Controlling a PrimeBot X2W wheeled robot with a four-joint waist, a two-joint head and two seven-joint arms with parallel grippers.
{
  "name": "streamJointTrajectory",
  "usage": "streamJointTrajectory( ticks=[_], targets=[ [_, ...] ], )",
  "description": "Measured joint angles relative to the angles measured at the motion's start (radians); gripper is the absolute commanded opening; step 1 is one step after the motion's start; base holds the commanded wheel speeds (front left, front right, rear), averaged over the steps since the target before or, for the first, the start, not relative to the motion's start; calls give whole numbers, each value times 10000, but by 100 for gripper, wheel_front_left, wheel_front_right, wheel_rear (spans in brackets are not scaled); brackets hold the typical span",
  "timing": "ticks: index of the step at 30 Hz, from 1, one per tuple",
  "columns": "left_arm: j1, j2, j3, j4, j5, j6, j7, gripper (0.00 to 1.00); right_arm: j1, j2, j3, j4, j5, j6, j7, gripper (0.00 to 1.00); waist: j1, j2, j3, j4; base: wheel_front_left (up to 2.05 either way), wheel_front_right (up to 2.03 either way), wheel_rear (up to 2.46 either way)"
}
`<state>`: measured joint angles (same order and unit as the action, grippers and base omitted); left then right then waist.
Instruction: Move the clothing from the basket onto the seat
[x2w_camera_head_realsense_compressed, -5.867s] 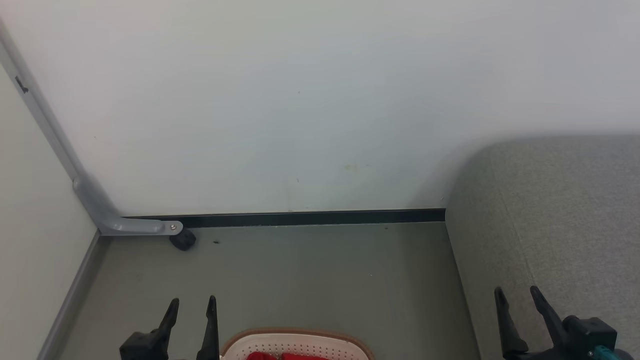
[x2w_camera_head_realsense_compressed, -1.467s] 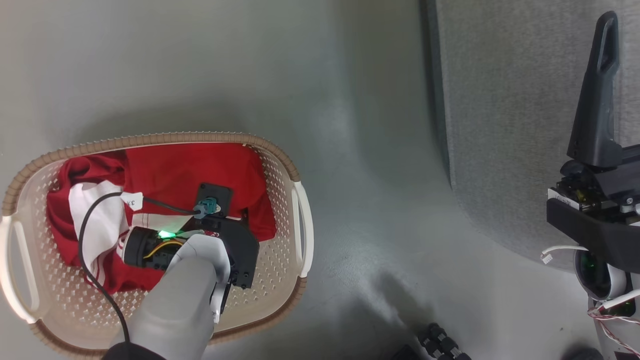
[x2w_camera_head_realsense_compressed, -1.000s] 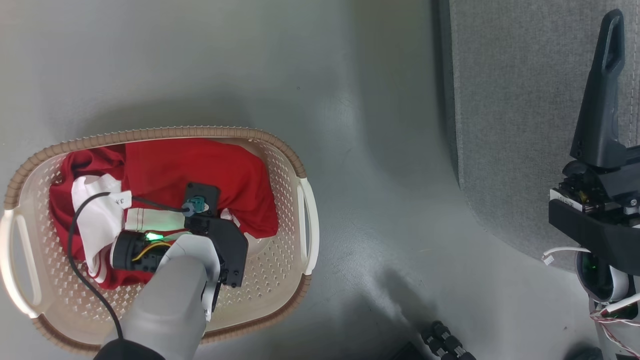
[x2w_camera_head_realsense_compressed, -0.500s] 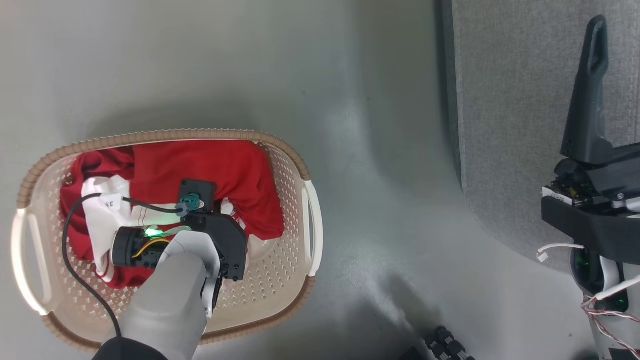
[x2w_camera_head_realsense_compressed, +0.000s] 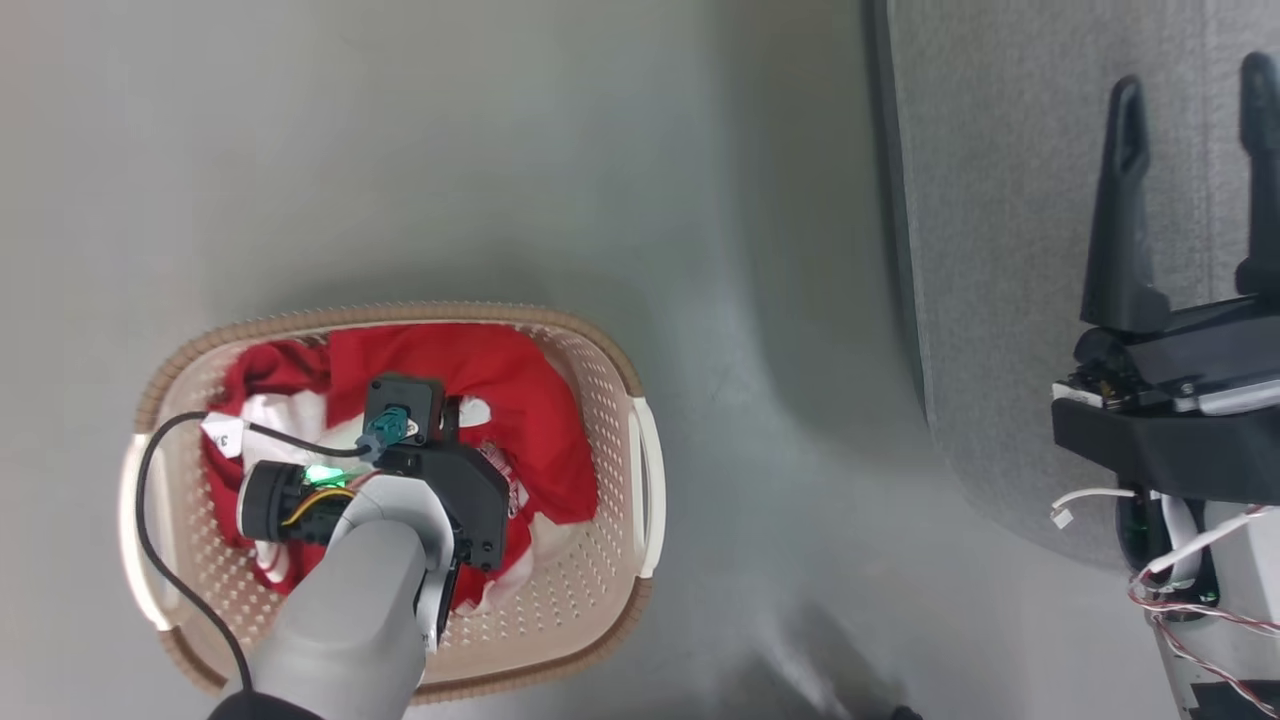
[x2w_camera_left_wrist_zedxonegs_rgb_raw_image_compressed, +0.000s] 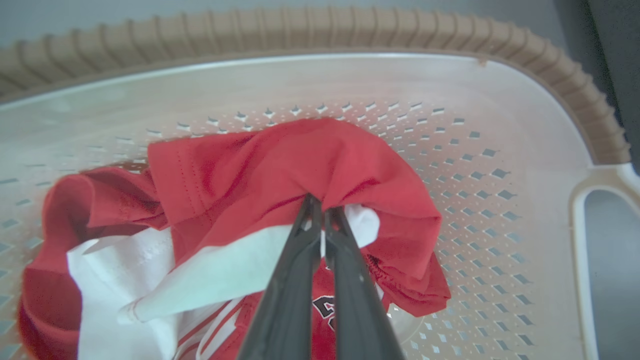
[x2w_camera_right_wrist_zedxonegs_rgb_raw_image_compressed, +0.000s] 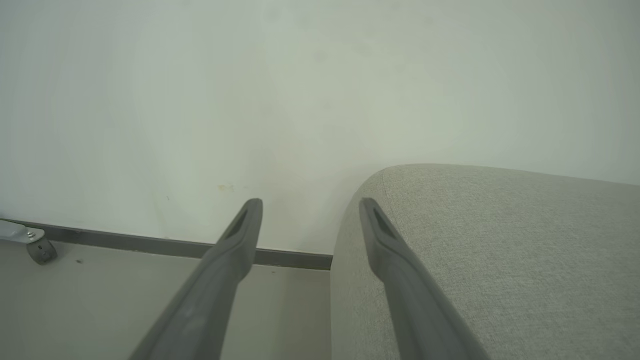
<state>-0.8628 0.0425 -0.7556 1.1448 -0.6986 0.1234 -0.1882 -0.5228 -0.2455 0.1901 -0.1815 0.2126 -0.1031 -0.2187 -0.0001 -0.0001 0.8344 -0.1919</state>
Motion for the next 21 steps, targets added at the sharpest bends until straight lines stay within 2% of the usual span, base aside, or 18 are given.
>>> streamJointTrajectory(
  ticks=[21],
  targets=[
    [1945, -36, 59, -750, -1011, -19, -531, 0, 987, 33, 31, 1910, 443, 347, -174, 100, -1, 0, -2676, 660, 0, 0, 0]
  ],
)
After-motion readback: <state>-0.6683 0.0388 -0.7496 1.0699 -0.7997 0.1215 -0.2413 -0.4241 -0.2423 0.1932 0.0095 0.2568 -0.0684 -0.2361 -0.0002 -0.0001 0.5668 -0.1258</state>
